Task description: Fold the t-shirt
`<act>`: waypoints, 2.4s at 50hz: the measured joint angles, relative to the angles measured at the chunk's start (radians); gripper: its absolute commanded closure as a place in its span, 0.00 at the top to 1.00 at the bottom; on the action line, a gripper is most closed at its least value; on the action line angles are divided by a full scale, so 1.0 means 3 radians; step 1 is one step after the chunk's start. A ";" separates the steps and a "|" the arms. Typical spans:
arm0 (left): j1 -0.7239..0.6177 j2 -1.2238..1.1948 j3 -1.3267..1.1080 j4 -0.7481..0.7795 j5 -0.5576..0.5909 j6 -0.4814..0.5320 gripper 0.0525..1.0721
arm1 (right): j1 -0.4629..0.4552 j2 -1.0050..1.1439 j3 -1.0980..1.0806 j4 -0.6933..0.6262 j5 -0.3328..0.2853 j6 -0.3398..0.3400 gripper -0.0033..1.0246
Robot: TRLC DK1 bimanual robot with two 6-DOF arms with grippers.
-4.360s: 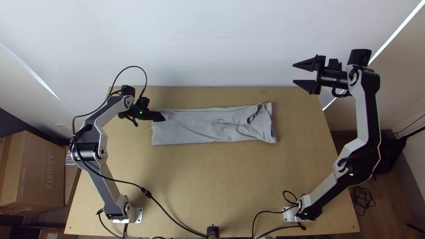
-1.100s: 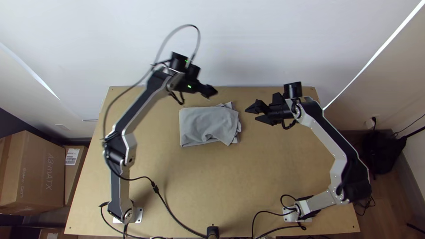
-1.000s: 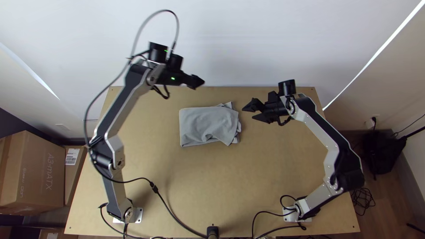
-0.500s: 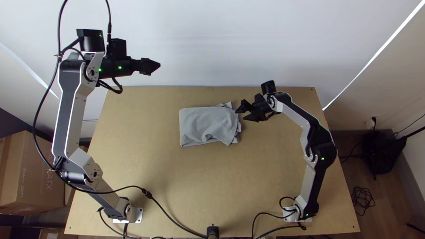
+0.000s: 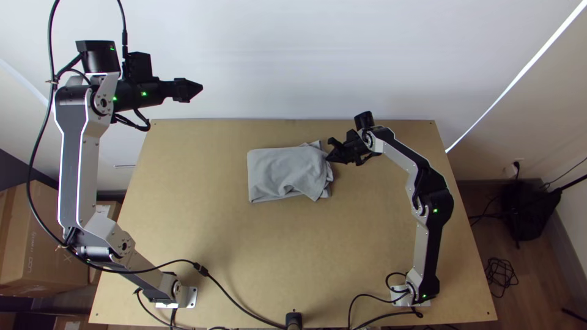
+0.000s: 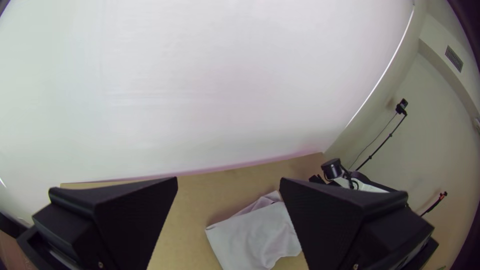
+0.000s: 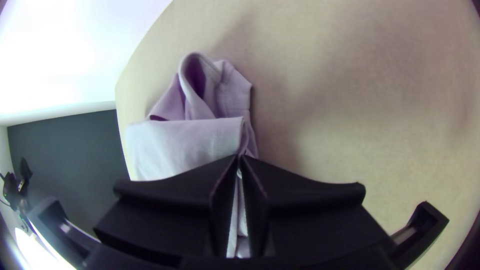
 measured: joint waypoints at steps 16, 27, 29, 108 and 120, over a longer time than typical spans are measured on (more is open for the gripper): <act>0.0109 -0.0071 -0.0019 -0.0070 0.0000 0.0000 0.96 | -0.0017 0.0013 0.0521 -0.0001 0.0000 0.0000 0.02; 0.0219 -0.0140 -0.0023 -0.0109 0.0000 0.0001 0.96 | -0.0034 0.0212 0.1021 -0.0001 0.0000 0.0001 0.02; 0.0231 -0.0148 -0.0023 -0.0116 0.0000 0.0001 0.96 | -0.0042 0.0262 0.1097 -0.0004 -0.0001 0.0004 0.02; 0.0397 -0.0459 -0.0025 -0.0347 0.0000 0.0037 0.96 | 0.0397 0.0015 0.0050 0.0052 -0.0280 -0.0308 0.02; 0.0432 -0.0474 -0.0025 -0.0373 0.0000 0.0064 0.96 | 0.0178 0.0015 0.0050 0.0052 -0.0240 -0.0309 0.02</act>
